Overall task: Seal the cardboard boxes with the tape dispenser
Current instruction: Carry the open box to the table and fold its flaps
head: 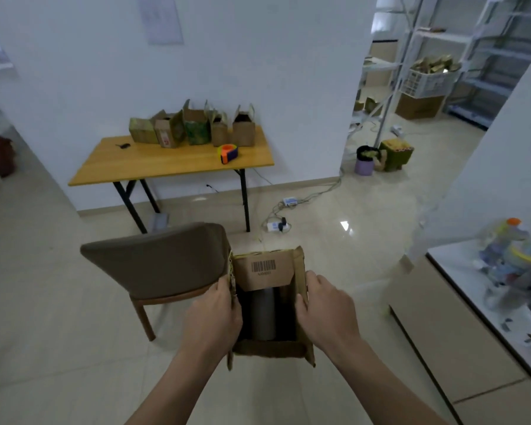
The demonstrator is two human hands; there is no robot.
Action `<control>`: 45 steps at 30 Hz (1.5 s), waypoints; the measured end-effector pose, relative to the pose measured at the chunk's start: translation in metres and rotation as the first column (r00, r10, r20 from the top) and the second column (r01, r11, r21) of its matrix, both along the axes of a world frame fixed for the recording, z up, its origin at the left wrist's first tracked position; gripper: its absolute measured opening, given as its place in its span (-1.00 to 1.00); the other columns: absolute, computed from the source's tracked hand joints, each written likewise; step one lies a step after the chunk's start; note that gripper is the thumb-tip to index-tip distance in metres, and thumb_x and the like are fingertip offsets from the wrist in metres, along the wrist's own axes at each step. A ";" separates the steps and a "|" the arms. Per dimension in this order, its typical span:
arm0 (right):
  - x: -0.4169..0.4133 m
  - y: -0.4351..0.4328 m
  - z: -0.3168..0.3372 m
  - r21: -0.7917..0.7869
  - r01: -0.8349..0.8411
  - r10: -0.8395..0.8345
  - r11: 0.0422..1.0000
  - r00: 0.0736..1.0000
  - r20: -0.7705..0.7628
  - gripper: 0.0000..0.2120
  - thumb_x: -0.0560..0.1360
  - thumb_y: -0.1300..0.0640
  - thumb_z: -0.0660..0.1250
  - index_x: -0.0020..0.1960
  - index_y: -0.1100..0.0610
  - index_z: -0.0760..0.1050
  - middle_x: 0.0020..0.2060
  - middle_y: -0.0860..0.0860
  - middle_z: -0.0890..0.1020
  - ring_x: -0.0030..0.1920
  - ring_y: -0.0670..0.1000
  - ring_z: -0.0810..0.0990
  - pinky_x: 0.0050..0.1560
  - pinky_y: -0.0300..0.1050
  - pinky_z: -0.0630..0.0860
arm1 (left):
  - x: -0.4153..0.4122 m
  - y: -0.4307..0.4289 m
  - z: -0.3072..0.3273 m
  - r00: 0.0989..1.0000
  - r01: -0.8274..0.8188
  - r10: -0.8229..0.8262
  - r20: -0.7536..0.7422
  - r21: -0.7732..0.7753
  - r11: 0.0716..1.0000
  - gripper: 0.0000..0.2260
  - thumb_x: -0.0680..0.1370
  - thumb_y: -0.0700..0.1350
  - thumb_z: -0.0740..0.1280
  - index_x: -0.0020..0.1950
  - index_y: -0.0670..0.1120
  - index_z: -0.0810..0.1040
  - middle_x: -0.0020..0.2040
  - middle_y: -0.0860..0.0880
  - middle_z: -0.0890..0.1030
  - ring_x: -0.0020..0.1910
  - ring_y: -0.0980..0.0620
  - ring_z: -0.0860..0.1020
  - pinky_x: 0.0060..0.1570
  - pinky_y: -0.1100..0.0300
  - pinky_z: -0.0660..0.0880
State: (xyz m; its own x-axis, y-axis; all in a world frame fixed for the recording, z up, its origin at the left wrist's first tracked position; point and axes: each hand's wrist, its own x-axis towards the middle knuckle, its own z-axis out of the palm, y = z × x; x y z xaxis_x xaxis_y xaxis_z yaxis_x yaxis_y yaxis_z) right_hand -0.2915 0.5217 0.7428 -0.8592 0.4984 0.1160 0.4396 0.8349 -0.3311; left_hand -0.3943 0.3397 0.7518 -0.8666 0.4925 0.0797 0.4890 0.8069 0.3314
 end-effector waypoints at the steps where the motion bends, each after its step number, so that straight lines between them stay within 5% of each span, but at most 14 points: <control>1: -0.009 0.013 0.000 -0.027 -0.001 0.001 1.000 1.000 -0.004 -0.89 0.65 -0.03 0.20 0.14 -0.04 0.39 -0.11 -0.13 0.54 -0.22 -0.13 0.55 -0.18 -0.23 0.56 | -0.007 0.015 0.003 1.000 -0.001 0.001 0.011 0.002 1.000 -0.89 0.69 0.01 0.17 0.16 0.05 0.43 0.10 0.04 0.64 0.00 -0.05 0.65 -0.03 0.00 0.60; 16: -0.154 0.127 0.003 -0.168 -0.115 0.103 0.979 0.991 -0.084 -0.67 0.66 0.14 0.14 0.41 0.05 0.34 -0.10 -0.08 0.63 -0.19 -0.05 0.62 -0.11 -0.05 0.64 | -0.130 0.123 0.020 0.994 -0.087 0.083 0.073 0.063 0.994 -0.91 0.68 -0.07 0.20 0.18 -0.01 0.42 0.10 0.00 0.62 0.05 -0.15 0.62 0.02 -0.05 0.49; 29: -0.332 0.195 0.022 -0.110 -0.131 0.124 0.985 0.990 -0.068 -0.83 0.65 0.13 0.20 0.23 0.06 0.44 -0.16 -0.06 0.60 -0.21 -0.03 0.60 -0.12 -0.01 0.62 | -0.317 0.182 0.019 0.992 -0.083 0.056 0.115 0.254 0.964 -0.91 0.64 -0.07 0.29 -0.04 0.04 0.40 -0.16 0.08 0.56 -0.18 -0.07 0.58 -0.13 -0.04 0.50; 35: -0.398 0.226 0.026 -0.112 -0.108 0.099 0.988 0.991 -0.091 -0.83 0.62 0.17 0.24 0.20 0.07 0.45 -0.20 -0.07 0.58 -0.25 -0.03 0.58 -0.14 0.02 0.62 | -0.389 0.215 0.022 0.991 -0.054 0.024 0.129 0.237 0.970 -0.88 0.64 -0.08 0.29 -0.05 0.04 0.37 -0.17 0.07 0.54 -0.18 -0.07 0.54 -0.16 0.00 0.39; 45: -0.513 0.300 0.023 -0.130 -0.147 0.136 0.981 0.987 -0.088 -0.88 0.64 0.12 0.24 0.16 0.07 0.44 -0.15 -0.07 0.56 -0.21 -0.06 0.56 -0.13 -0.10 0.57 | -0.496 0.285 0.026 0.990 -0.115 0.092 0.109 0.229 0.967 -0.84 0.63 -0.07 0.33 -0.10 0.04 0.39 -0.20 0.08 0.56 -0.21 -0.01 0.56 -0.18 -0.03 0.51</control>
